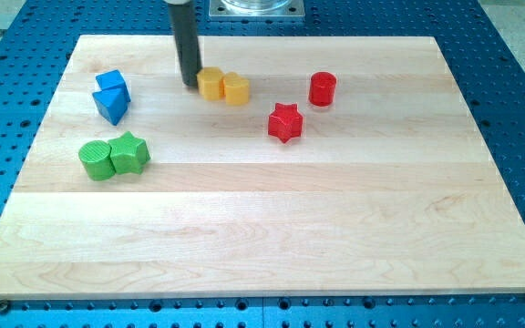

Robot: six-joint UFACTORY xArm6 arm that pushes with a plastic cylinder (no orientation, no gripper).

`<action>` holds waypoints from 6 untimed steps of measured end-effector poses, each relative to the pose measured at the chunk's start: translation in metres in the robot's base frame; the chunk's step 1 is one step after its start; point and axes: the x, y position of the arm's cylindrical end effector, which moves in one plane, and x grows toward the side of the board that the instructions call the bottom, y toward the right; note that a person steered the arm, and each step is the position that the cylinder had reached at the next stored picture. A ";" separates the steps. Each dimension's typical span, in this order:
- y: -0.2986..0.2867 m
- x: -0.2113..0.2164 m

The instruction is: Place the red circle at the right of the red star

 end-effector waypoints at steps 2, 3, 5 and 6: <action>0.157 -0.038; 0.186 -0.010; 0.151 0.058; 0.199 0.026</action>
